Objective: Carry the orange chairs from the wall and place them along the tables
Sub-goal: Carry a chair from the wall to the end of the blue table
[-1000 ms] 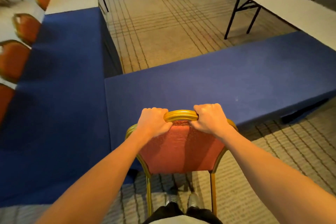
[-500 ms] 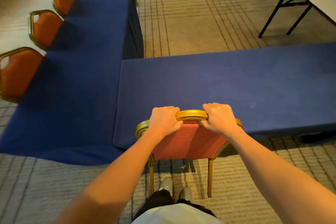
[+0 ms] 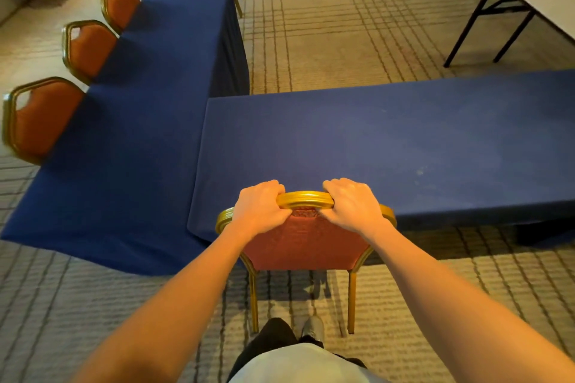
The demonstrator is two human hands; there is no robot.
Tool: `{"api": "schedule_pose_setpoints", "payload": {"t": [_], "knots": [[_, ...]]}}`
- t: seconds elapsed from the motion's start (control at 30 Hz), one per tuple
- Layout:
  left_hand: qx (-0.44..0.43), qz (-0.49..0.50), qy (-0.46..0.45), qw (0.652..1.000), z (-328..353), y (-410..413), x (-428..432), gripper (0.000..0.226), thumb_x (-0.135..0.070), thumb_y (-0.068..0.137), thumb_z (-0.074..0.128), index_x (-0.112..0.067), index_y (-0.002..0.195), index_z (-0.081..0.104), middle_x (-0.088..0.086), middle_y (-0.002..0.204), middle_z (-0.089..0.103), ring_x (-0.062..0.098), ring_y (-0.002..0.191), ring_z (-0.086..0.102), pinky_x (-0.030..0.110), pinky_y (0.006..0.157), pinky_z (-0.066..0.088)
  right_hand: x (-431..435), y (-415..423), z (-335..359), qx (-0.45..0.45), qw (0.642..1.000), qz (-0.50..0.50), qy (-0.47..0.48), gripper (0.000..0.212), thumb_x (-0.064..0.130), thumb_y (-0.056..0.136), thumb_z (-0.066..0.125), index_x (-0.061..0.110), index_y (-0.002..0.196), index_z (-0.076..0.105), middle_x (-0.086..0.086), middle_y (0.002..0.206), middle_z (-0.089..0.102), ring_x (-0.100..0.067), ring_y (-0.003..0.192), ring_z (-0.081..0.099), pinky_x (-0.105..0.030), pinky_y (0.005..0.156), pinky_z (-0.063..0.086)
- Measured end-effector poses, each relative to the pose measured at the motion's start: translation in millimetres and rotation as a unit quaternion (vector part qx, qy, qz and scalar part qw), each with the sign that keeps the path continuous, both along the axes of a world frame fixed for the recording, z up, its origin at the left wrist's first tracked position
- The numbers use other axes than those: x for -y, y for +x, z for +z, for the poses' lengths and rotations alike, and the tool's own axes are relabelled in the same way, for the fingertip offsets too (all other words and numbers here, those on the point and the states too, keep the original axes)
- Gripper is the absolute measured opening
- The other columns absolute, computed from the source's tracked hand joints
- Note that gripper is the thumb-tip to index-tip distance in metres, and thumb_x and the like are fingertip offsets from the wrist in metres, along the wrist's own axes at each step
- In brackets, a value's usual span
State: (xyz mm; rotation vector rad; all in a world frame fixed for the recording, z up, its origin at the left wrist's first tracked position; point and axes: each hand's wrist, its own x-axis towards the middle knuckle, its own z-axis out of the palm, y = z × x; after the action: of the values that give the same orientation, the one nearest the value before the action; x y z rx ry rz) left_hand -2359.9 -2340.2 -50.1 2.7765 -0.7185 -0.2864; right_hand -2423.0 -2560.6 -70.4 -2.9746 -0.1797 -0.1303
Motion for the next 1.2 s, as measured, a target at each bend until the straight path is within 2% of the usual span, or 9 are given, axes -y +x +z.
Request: {"api": "schedule_pose_setpoints", "payload": {"t": [0.3, 0.43, 0.53, 0.67, 0.73, 0.83, 1.0, 1.1, 1.2], "knots": [[-0.06, -0.014, 0.024, 0.998, -12.1, -71.9, -22.2, 0.026, -0.057, 0.084, 0.059, -0.034, 0.089, 0.07, -0.012, 0.08, 0.07, 0.016, 0.075, 0.063, 0.034, 0.072, 0.05, -25.7, -76.9, -10.9, -0.078, 0.995, -0.044, 0.036, 0.038, 0.066, 0.088, 0.051, 0.033, 0.094, 0.068, 0.009, 0.079, 0.072, -0.018, 0.075, 0.067, -0.033, 0.063, 0.05], [-0.089, -0.029, 0.037, 0.995, -20.0, -117.8, -35.4, 0.022, -0.051, 0.081, 0.06, -0.049, 0.1, 0.071, -0.013, 0.08, 0.071, 0.015, 0.076, 0.065, 0.031, 0.07, 0.05, -39.4, -124.4, -18.5, -0.126, 0.99, -0.044, 0.042, 0.036, 0.067, 0.09, 0.053, 0.043, 0.112, 0.067, 0.011, 0.093, 0.075, -0.017, 0.088, 0.07, -0.032, 0.069, 0.047], [-0.093, -0.03, 0.08, 0.992, -34.7, -158.0, -49.6, 0.032, -0.051, 0.081, 0.063, -0.046, 0.111, 0.071, -0.005, 0.092, 0.074, 0.022, 0.084, 0.066, 0.033, 0.074, 0.047, -55.4, -164.7, -30.6, -0.155, 0.986, -0.041, 0.055, 0.042, 0.071, 0.088, 0.054, 0.047, 0.121, 0.064, 0.012, 0.105, 0.074, -0.018, 0.099, 0.068, -0.035, 0.079, 0.051], [-0.106, -0.04, 0.093, 0.989, -58.4, -216.0, -63.7, 0.049, -0.046, 0.084, 0.063, -0.056, 0.132, 0.058, -0.003, 0.107, 0.073, 0.025, 0.101, 0.066, 0.036, 0.086, 0.05, -72.8, -221.3, -54.5, -0.181, 0.981, -0.045, 0.053, 0.045, 0.067, 0.087, 0.059, 0.045, 0.127, 0.062, 0.009, 0.114, 0.073, -0.022, 0.11, 0.066, -0.039, 0.086, 0.052], [-0.131, -0.039, 0.088, 0.987, -71.8, -241.6, -71.4, 0.056, -0.041, 0.082, 0.063, -0.056, 0.135, 0.054, -0.005, 0.114, 0.072, 0.024, 0.107, 0.065, 0.038, 0.089, 0.053, -79.8, -247.7, -65.3, -0.202, 0.977, -0.04, 0.049, 0.044, 0.057, 0.089, 0.064, 0.043, 0.131, 0.059, 0.007, 0.114, 0.073, -0.024, 0.109, 0.066, -0.039, 0.084, 0.052], [-0.15, -0.049, 0.094, 0.983, -94.8, -283.8, -86.2, 0.062, -0.045, 0.079, 0.057, -0.06, 0.138, 0.047, -0.008, 0.118, 0.069, 0.024, 0.116, 0.057, 0.039, 0.089, 0.053, -93.5, -290.9, -83.9, -0.222, 0.973, -0.034, 0.048, 0.047, 0.05, 0.089, 0.066, 0.042, 0.134, 0.056, 0.007, 0.115, 0.073, -0.023, 0.106, 0.067, -0.037, 0.08, 0.052], [-0.128, -0.033, 0.045, 0.99, -106.7, -308.8, -97.8, 0.048, -0.049, 0.087, 0.062, -0.051, 0.135, 0.057, -0.016, 0.121, 0.07, 0.018, 0.117, 0.052, 0.035, 0.104, 0.039, -105.9, -310.9, -100.6, -0.205, 0.976, -0.046, 0.059, 0.049, 0.053, 0.087, 0.067, 0.044, 0.133, 0.056, 0.009, 0.116, 0.072, -0.022, 0.106, 0.067, -0.038, 0.081, 0.052], [-0.141, -0.021, 0.039, 0.989, -100.0, -310.6, -91.0, 0.047, -0.046, 0.087, 0.066, -0.047, 0.134, 0.06, -0.009, 0.115, 0.072, 0.021, 0.116, 0.056, 0.043, 0.118, 0.028, -101.9, -310.3, -98.2, -0.203, 0.976, -0.047, 0.058, 0.047, 0.054, 0.088, 0.067, 0.043, 0.132, 0.057, 0.009, 0.114, 0.073, -0.023, 0.105, 0.067, -0.038, 0.082, 0.052], [-0.117, 0.007, 0.034, 0.992, -105.3, -318.5, -89.0, 0.049, -0.037, 0.08, 0.068, -0.048, 0.127, 0.063, -0.011, 0.107, 0.073, 0.021, 0.111, 0.059, 0.044, 0.118, 0.019, -106.2, -315.7, -95.8, -0.174, 0.981, -0.047, 0.069, 0.043, 0.052, 0.088, 0.068, 0.041, 0.129, 0.06, 0.008, 0.112, 0.073, -0.022, 0.104, 0.067, -0.036, 0.081, 0.051]]}}
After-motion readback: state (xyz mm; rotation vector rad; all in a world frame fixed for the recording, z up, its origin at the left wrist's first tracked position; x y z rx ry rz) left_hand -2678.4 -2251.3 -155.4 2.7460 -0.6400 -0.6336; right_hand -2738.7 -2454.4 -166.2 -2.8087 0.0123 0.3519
